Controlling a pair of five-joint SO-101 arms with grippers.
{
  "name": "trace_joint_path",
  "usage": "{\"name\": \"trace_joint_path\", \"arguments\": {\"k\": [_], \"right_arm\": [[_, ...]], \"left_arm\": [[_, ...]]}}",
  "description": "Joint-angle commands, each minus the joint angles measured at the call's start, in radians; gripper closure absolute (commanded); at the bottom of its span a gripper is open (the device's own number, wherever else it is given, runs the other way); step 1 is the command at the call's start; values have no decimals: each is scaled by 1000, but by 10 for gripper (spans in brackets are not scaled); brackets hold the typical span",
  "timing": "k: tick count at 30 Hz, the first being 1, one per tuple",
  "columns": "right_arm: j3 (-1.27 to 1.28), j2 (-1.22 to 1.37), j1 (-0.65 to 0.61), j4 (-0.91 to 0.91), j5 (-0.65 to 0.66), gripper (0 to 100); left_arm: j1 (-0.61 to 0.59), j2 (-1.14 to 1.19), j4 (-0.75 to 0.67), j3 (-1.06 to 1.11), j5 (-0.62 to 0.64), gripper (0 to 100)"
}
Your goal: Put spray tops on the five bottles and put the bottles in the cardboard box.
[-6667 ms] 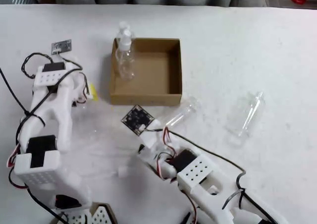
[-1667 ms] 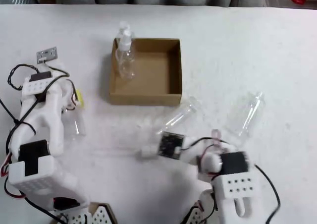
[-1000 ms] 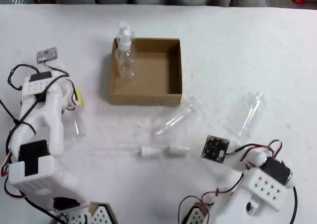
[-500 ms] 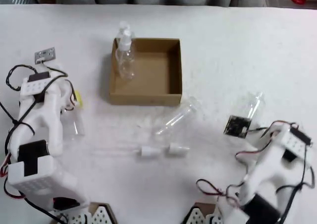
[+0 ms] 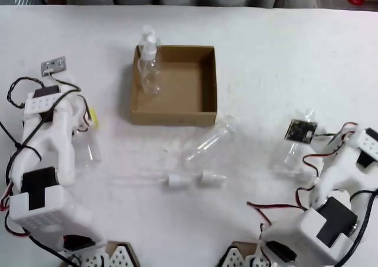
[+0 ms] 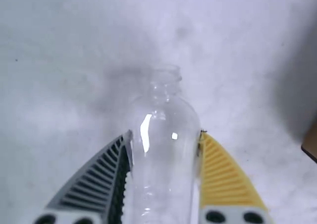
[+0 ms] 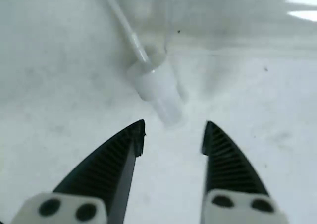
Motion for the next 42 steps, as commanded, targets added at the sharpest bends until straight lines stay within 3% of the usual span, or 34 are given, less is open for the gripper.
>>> {"name": "trace_joint_path", "arguments": {"k": [1, 8, 14, 23, 34, 42], "right_arm": [[-92, -76, 18, 99, -143, 967], [-58, -194, 74, 143, -592, 983], [100, -321, 145, 116, -827, 982], [410, -360, 116, -317, -1290, 982], [402, -265, -2, -449, -1461, 982], [110, -105, -51, -288, -1573, 982]], "left_arm": [[-13, -13, -3, -18, -9, 980], [-13, -13, -5, -18, -9, 980], [-13, -13, -5, -18, -9, 980], [-13, -13, -2, -17, -66, 980], [-13, -13, 2, -17, -71, 980], [-13, -12, 2, -17, -72, 980]]}}
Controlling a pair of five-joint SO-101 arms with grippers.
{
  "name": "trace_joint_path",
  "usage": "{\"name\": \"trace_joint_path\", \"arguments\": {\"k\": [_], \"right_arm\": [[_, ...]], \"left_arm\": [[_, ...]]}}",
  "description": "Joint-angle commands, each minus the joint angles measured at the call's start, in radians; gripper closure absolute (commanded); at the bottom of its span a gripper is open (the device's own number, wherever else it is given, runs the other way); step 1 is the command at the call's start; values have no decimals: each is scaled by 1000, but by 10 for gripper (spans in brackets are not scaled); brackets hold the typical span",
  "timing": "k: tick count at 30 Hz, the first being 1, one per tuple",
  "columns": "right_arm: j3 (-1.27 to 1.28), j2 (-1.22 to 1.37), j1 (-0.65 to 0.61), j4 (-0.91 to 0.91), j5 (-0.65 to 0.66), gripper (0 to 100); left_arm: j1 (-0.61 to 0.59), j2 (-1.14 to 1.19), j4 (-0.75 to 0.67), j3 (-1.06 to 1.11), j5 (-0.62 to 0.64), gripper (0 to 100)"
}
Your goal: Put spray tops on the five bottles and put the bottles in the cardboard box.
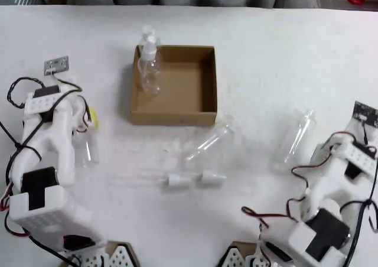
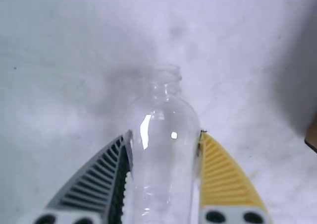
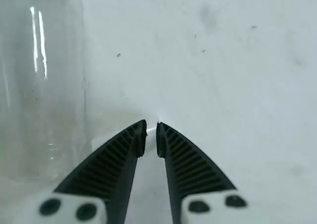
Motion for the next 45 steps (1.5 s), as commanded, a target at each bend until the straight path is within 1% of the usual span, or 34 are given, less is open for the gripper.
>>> {"name": "trace_joint_path", "arguments": {"k": [1, 6, 10, 14, 16, 22, 27, 35, 37, 38, 40, 42, 45], "right_arm": [[-160, 1, -21, 110, -48, 981], [-279, -27, -18, 300, -163, 966], [-278, -27, -21, 377, -362, 882], [-278, -4, -19, 381, -588, 873], [-281, 10, -31, 380, -671, 872], [-281, 85, -77, 302, -802, 872], [-285, 182, -94, 228, -838, 872], [-285, 249, -96, 180, -830, 877], [-285, 249, -96, 182, -829, 899], [-285, 248, -94, 182, -819, 923], [-296, 248, -93, 188, -743, 985], [-318, 251, -88, 219, -703, 976], [-354, 248, -70, 274, -698, 983]], "left_arm": [[-13, -12, 2, -17, -15, 980], [-13, -12, 0, -17, -15, 980], [-13, -12, -2, -17, -15, 980], [-13, -12, -2, -17, -15, 980], [-13, -12, -2, -17, -15, 980], [-13, -12, -2, -17, -15, 980], [-13, -12, -2, -17, -15, 980], [-13, -12, -2, -17, -15, 980], [-13, -12, -2, -17, -15, 980], [-13, -12, -2, -17, -15, 980], [-13, -12, 0, -17, -15, 980], [-13, -12, 0, -17, -15, 980], [-13, -12, 0, -12, -15, 980]]}}
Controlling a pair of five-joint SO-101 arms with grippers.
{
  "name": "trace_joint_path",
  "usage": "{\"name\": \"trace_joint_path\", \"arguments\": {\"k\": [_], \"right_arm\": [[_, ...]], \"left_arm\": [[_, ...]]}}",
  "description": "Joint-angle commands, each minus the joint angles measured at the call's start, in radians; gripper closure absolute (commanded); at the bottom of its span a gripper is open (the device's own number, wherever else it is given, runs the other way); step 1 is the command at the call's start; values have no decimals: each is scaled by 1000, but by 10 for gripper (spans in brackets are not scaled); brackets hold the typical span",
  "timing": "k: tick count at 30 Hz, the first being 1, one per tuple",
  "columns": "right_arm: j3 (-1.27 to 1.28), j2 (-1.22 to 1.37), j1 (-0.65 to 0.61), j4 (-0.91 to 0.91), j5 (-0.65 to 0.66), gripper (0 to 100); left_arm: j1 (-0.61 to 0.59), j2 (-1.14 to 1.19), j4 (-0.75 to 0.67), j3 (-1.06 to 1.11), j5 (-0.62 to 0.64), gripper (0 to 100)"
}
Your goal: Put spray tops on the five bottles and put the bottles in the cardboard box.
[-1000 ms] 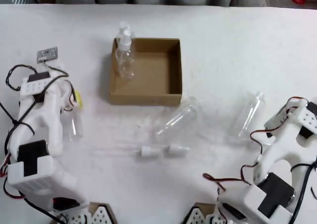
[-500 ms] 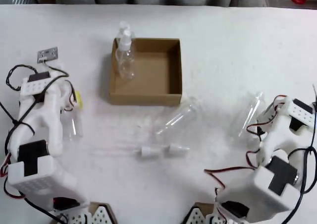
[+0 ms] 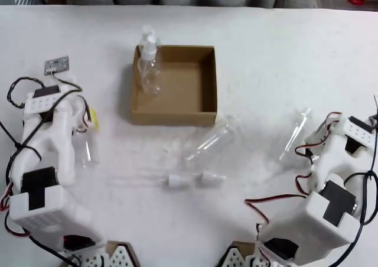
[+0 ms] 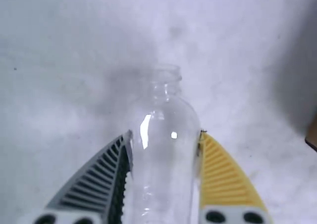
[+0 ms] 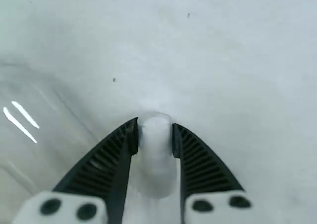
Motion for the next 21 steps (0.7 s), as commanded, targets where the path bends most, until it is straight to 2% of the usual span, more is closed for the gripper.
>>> {"name": "trace_joint_path", "arguments": {"k": [1, 11, 16, 21], "right_arm": [[-86, -16, 21, 64, 34, 982], [-256, -18, 1, 340, 178, 982], [-273, -18, -44, 446, 230, 982], [-265, -18, -88, 490, 255, 982]], "left_arm": [[-13, -13, -5, -3, -11, 980], [-8, -61, 20, 9, -3, 980], [4, -251, 44, 97, -3, 980], [67, -490, -17, 272, -9, 980]]}}
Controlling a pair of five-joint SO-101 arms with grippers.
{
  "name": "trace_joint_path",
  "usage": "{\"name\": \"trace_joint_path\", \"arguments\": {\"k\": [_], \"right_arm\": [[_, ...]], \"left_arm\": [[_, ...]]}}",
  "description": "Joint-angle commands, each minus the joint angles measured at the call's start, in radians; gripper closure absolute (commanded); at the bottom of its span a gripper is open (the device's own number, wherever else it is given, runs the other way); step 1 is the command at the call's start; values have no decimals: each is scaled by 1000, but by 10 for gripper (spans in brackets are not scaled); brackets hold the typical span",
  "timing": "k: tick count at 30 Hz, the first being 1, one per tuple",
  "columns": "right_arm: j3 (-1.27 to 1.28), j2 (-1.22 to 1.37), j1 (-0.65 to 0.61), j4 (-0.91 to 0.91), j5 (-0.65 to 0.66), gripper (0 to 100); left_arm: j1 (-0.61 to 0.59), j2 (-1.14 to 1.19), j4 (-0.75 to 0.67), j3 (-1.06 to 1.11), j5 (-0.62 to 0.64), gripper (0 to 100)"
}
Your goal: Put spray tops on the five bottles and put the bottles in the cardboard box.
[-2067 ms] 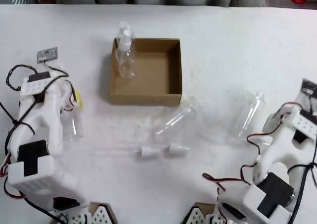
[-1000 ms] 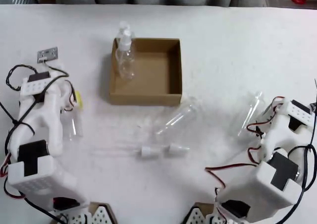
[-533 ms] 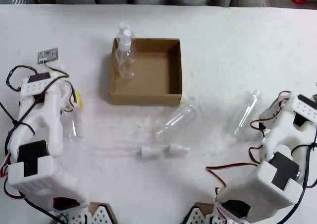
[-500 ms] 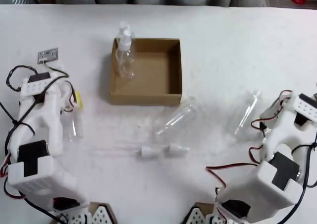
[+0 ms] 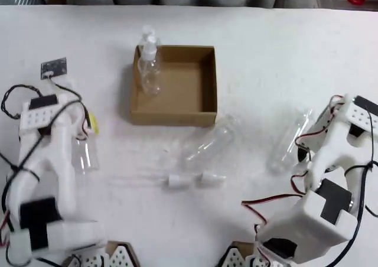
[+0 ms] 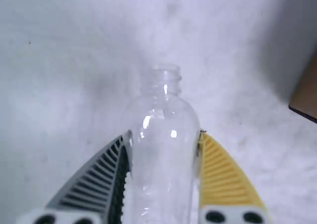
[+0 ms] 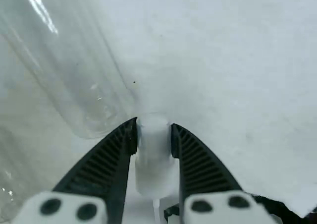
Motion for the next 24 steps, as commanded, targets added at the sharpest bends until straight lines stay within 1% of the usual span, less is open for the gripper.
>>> {"name": "trace_joint_path", "arguments": {"k": [1, 6, 10, 13, 18, 24], "right_arm": [[-41, -18, -22, 31, 18, 982], [2, -31, -24, 31, 35, 982], [100, -157, -67, 24, 55, 982], [157, -311, -101, 24, 54, 982], [186, -521, -171, -7, 61, 982], [186, -645, -297, -124, 61, 980]], "left_arm": [[56, -225, -54, 87, -8, 980], [108, -446, -86, 198, -8, 980], [157, -559, -86, 252, -9, 979], [180, -591, -86, 262, -9, 979], [183, -601, -86, 255, -9, 979], [183, -602, -153, 247, -6, 979]]}}
